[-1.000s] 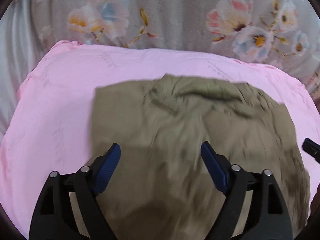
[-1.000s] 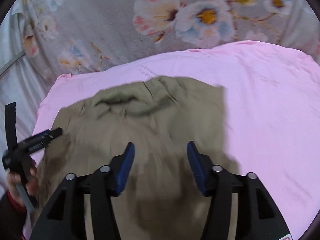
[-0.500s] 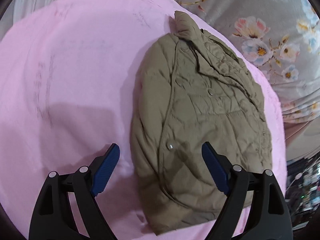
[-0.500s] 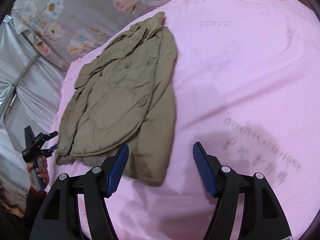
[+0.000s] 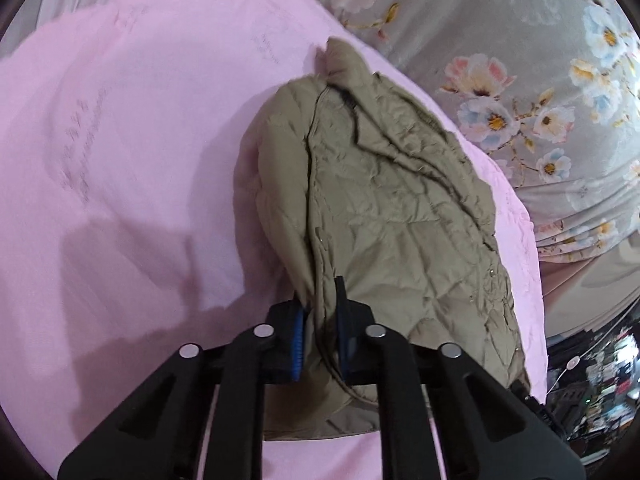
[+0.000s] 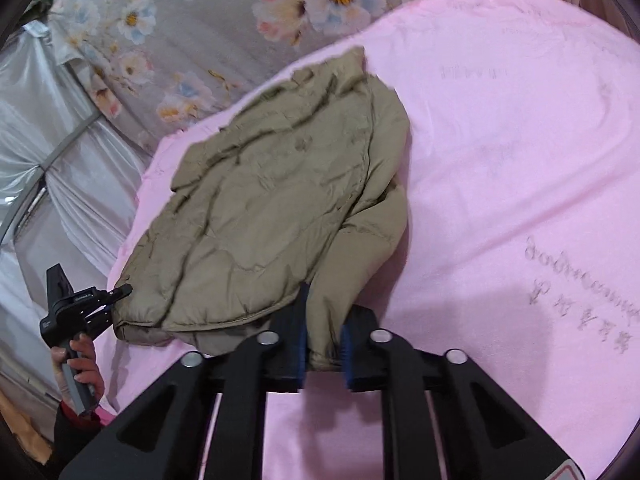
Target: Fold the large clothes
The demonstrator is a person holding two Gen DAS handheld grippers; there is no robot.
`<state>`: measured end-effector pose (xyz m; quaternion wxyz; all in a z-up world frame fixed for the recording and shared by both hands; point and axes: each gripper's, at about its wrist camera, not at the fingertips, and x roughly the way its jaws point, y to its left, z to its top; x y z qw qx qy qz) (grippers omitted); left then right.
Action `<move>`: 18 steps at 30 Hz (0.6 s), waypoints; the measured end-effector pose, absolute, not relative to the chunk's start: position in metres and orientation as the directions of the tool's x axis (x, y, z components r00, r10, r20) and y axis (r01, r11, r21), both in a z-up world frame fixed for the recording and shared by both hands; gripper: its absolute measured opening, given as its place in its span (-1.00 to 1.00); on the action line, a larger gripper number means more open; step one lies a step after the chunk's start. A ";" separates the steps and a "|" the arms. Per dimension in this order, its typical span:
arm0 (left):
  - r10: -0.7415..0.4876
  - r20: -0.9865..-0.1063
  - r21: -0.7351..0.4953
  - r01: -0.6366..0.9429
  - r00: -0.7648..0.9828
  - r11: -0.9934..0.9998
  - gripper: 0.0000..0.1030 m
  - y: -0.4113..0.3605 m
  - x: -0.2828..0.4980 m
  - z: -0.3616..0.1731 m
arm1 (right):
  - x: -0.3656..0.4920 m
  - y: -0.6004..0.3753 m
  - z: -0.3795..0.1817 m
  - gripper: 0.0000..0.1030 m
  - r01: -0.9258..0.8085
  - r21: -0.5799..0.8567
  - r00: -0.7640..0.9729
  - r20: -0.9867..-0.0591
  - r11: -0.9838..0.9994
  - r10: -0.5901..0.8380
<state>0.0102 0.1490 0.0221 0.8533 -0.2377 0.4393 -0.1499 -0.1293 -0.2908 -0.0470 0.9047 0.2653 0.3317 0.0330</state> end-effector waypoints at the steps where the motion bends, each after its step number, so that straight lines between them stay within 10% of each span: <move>1: -0.462 -0.670 -0.527 0.066 0.582 0.847 -0.86 0.151 0.004 0.031 | -0.138 -0.291 -0.036 -0.84 0.097 0.498 0.803 -0.551 0.862 0.228; 18: -0.497 -0.344 -0.418 0.345 0.796 0.841 -0.85 0.182 -0.116 0.230 | -0.249 -0.288 0.156 -0.87 -0.169 0.412 0.973 -0.076 0.895 0.219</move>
